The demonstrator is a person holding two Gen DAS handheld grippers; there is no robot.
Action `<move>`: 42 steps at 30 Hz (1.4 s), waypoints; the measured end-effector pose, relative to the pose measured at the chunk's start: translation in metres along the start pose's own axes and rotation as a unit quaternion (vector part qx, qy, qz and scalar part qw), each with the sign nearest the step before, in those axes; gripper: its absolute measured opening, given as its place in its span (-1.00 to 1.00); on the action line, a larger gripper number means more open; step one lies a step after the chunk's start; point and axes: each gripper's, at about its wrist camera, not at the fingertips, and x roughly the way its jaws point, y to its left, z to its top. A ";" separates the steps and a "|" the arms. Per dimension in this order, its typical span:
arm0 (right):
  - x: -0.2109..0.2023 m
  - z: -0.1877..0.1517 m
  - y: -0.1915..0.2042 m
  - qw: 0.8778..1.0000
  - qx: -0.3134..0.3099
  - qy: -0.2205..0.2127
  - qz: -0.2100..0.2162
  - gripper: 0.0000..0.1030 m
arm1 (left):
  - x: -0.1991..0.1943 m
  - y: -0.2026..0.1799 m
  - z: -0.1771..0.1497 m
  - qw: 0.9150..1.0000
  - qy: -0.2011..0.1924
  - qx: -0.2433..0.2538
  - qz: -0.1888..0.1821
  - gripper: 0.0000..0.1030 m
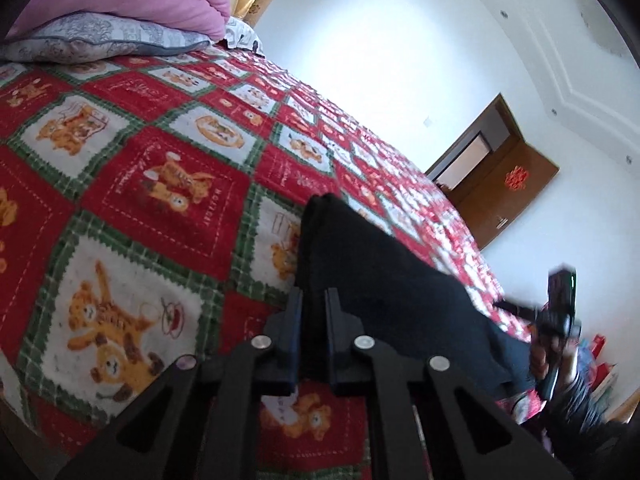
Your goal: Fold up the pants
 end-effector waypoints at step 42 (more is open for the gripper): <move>-0.125 -0.160 -0.019 0.992 -0.081 -0.032 -0.096 -0.05 | 0.093 -0.247 -0.133 0.901 0.123 0.416 0.011 0.21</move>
